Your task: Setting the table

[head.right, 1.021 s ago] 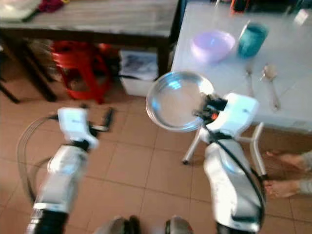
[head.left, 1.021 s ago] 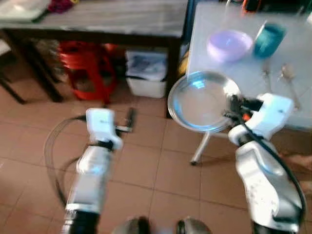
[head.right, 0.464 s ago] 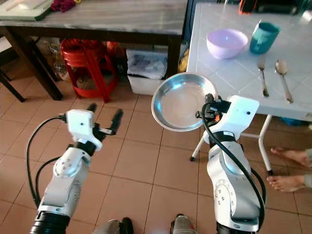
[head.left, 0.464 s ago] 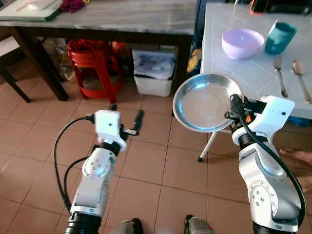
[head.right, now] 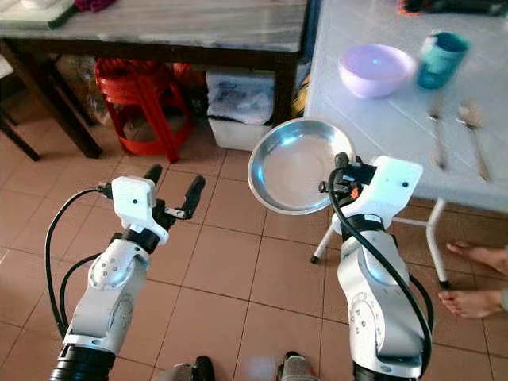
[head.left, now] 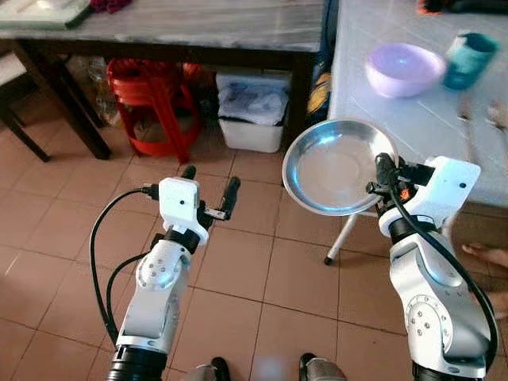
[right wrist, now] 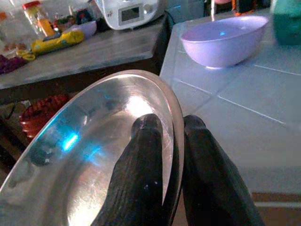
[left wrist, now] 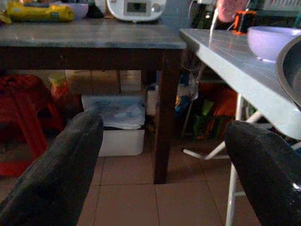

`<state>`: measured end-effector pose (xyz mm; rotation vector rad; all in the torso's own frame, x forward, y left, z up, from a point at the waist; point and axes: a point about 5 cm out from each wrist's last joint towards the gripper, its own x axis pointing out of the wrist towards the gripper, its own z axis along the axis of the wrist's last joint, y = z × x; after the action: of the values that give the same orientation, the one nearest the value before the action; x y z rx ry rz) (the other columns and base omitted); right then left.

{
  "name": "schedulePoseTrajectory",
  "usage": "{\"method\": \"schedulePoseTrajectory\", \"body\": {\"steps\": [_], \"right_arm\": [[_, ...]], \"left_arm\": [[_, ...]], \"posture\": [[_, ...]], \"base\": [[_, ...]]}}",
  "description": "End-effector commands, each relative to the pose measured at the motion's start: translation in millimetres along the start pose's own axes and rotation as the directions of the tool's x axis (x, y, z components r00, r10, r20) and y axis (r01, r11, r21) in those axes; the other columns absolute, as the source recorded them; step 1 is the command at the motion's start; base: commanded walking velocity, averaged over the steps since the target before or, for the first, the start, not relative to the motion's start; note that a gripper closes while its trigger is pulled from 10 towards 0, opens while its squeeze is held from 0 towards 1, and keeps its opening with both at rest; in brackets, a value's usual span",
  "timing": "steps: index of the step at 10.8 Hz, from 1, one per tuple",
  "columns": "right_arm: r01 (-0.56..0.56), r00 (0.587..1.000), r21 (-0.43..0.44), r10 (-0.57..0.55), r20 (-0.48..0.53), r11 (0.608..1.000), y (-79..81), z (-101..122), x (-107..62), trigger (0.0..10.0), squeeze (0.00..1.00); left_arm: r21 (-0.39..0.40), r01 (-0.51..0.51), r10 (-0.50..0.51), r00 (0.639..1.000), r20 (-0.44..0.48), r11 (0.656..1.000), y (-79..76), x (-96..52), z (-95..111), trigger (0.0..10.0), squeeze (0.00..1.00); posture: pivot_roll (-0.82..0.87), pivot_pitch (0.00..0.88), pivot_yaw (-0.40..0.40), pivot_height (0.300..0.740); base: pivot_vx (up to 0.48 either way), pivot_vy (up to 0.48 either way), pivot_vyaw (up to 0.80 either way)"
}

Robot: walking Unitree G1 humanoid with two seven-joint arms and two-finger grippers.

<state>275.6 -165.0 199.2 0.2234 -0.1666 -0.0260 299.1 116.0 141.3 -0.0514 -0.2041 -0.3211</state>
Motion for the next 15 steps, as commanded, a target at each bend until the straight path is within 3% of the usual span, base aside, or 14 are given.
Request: {"method": "schedulePoseTrajectory", "body": {"steps": [1,10,12,15], "right_arm": [[-0.006,1.0,-0.006,0.006,0.008,1.0,0.6,1.6,-1.6,10.0,0.0],[-0.007,1.0,-0.01,0.006,-0.004,1.0,0.8,-1.2,-1.3,10.0,0.0],[-0.005,1.0,-0.01,0.005,-0.004,1.0,1.2,-1.7,-1.2,10.0,0.0],[0.0,1.0,0.001,0.0,-0.006,1.0,0.9,-2.0,-0.9,10.0,0.0]], "left_arm": [[0.004,-0.003,0.003,1.0,-0.001,1.0,2.0,-3.4,-0.6,10.0,0.0],[0.008,-0.011,0.012,1.0,-0.022,1.0,1.2,-4.4,-4.6,10.0,0.0],[-0.001,-0.084,0.084,0.995,-0.051,0.996,5.2,-3.6,-6.8,10.0,0.0],[-0.052,-0.072,0.068,0.995,-0.078,0.996,4.2,-2.3,-9.1,10.0,0.0]], "posture": [[-0.21,0.199,0.051,0.74],[-0.21,0.202,0.05,0.74],[-0.21,0.201,0.05,0.74],[-0.21,0.203,0.051,0.74]], "base": [[0.371,0.0,0.0],[0.35,0.0,0.0],[0.0,0.0,0.0],[0.0,0.0,-0.15]]}}
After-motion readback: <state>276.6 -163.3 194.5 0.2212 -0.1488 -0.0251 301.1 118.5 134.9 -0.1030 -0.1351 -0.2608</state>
